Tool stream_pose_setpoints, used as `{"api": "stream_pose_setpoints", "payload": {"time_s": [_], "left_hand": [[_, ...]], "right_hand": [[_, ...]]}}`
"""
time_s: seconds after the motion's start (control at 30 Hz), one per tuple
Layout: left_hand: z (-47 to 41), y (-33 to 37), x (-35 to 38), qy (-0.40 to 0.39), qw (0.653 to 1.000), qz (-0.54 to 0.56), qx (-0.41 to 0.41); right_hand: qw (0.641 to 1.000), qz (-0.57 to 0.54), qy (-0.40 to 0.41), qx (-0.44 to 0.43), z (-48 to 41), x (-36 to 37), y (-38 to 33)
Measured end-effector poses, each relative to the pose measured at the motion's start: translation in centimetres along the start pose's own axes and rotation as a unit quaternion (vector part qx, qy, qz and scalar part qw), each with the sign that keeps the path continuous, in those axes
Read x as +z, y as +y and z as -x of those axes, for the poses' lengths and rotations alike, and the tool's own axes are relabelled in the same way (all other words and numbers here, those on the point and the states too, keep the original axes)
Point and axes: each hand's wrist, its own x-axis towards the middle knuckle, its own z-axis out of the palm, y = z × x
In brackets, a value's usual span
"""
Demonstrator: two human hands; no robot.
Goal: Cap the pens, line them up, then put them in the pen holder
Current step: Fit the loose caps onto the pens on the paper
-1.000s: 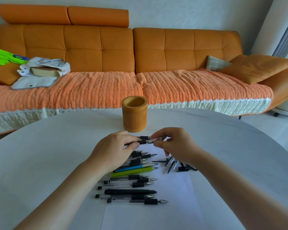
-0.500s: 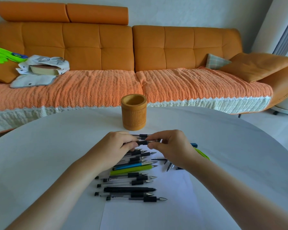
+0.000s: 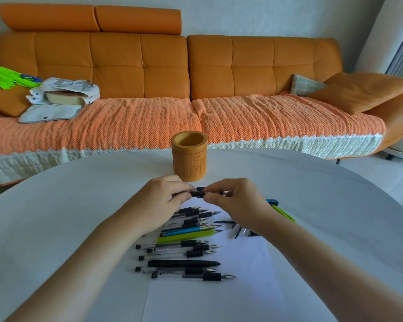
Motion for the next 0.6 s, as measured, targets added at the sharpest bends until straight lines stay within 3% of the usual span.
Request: {"api": "stream_pose_setpoints", "payload": {"time_s": [0.1,0.27,0.47,0.6], "left_hand": [[0.0,-0.5,0.5,-0.013,1.000,-0.024,-0.005],[0.2,-0.5,0.3,0.044,0.997,-0.064,0.016],[0.2,-1.2,1.0,0.063,0.984,-0.162,0.032],[0.0,-1.8,1.0,0.083,0.983,-0.164,0.030]], "right_hand": [[0.996,0.073,0.006,-0.051,-0.4,-0.2,-0.1],[0.998,-0.018,-0.037,0.039,-1.2,-0.3,0.0],[0.997,0.023,-0.024,0.072,-2.5,0.3,1.0],[0.994,0.077,-0.014,0.082,-3.4,0.6,2.2]]}}
